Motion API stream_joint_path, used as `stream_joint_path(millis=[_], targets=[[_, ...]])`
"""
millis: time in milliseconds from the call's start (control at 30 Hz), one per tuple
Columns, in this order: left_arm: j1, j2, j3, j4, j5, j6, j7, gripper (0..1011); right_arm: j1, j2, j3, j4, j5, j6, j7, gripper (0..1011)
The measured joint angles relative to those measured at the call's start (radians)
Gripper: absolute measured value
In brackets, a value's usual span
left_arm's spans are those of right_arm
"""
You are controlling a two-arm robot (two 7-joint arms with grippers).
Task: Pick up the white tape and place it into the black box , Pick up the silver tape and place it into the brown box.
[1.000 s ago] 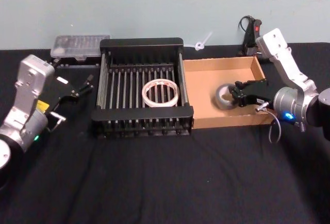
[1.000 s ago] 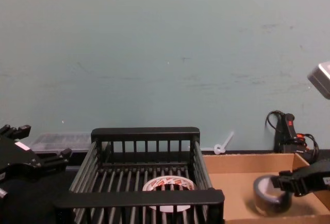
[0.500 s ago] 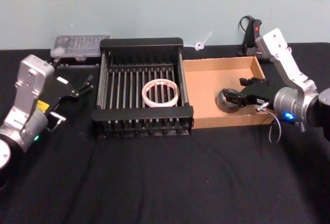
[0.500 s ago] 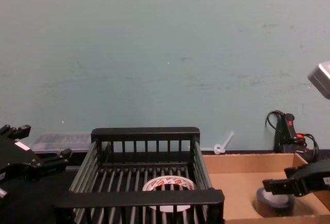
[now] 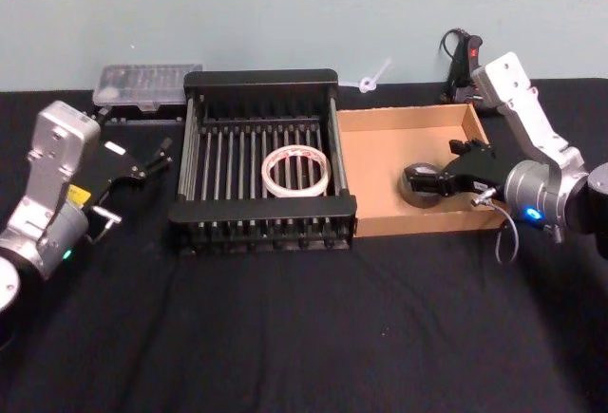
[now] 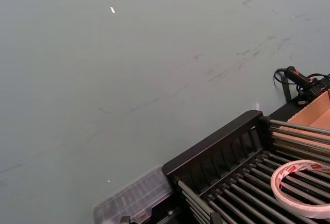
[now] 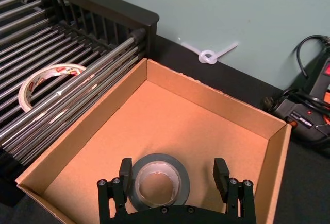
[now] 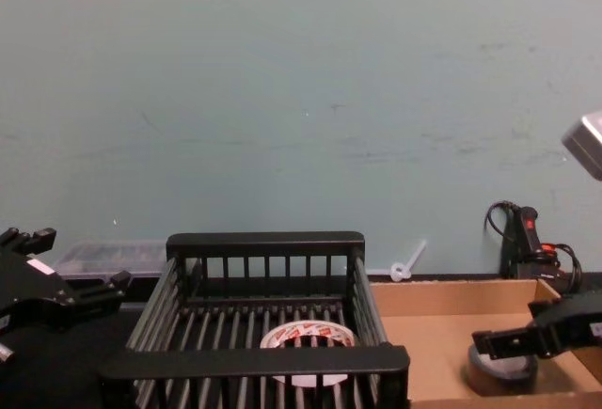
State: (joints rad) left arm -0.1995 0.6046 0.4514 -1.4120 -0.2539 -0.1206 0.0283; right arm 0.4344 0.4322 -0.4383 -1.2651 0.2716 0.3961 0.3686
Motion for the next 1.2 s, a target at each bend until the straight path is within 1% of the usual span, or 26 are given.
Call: stream_joint_path(millis=[133, 200, 233, 267, 300, 367, 467, 500, 533, 567, 600, 633, 700, 867, 1033, 1200], targets=[[0.0, 0.0, 0.0, 0.0, 0.0, 0.0, 0.0, 1001, -0.016, -0.005, 0.021, -0.017, -0.005, -0.01, -0.017, 1002], [0.0, 0.0, 0.0, 0.0, 0.0, 0.0, 0.0, 1002, -0.031, -0.013, 0.04, -0.035, -0.013, -0.029, -0.044, 1002], [0.0, 0.0, 0.0, 0.0, 0.0, 0.0, 0.0, 1001, -0.044, -0.02, 0.054, -0.048, -0.023, -0.051, -0.073, 1002], [0.0, 0.0, 0.0, 0.0, 0.0, 0.0, 0.0, 1001, -0.049, -0.023, 0.059, -0.053, -0.028, -0.063, -0.087, 1002], [0.0, 0.0, 0.0, 0.0, 0.0, 0.0, 0.0, 1001, -0.049, -0.023, 0.059, -0.053, -0.028, -0.063, -0.087, 1002], [0.0, 0.0, 0.0, 0.0, 0.0, 0.0, 0.0, 1001, -0.079, -0.038, 0.078, -0.074, -0.063, -0.137, -0.153, 1002], [0.0, 0.0, 0.0, 0.0, 0.0, 0.0, 0.0, 1001, -0.102, -0.051, 0.088, -0.08, -0.096, -0.201, -0.208, 1002], [0.0, 0.0, 0.0, 0.0, 0.0, 0.0, 0.0, 1001, -0.115, -0.059, 0.094, -0.081, -0.114, -0.239, -0.24, 1002], [0.0, 0.0, 0.0, 0.0, 0.0, 0.0, 0.0, 1001, -0.115, -0.059, 0.094, -0.081, -0.114, -0.239, -0.24, 1002], [0.0, 0.0, 0.0, 0.0, 0.0, 0.0, 0.0, 1002, -0.128, -0.07, 0.1, -0.079, -0.133, -0.277, -0.272, 1002], [0.0, 0.0, 0.0, 0.0, 0.0, 0.0, 0.0, 1002, -0.133, -0.075, 0.102, -0.078, -0.14, -0.293, -0.286, 1002], [0.0, 0.0, 0.0, 0.0, 0.0, 0.0, 0.0, 1001, -0.144, -0.085, 0.108, -0.071, -0.155, -0.324, -0.312, 1002], [0.0, 0.0, 0.0, 0.0, 0.0, 0.0, 0.0, 1002, -0.156, -0.1, 0.117, -0.059, -0.17, -0.362, -0.341, 1002], [0.0, 0.0, 0.0, 0.0, 0.0, 0.0, 0.0, 1001, -0.171, -0.12, 0.134, -0.042, -0.183, -0.396, -0.368, 1002], [0.0, 0.0, 0.0, 0.0, 0.0, 0.0, 0.0, 1001, -0.18, -0.137, 0.151, -0.03, -0.196, -0.397, -0.385, 1003], [0.0, 0.0, 0.0, 0.0, 0.0, 0.0, 0.0, 1002, -0.185, -0.146, 0.166, -0.027, -0.205, -0.387, -0.391, 1002]])
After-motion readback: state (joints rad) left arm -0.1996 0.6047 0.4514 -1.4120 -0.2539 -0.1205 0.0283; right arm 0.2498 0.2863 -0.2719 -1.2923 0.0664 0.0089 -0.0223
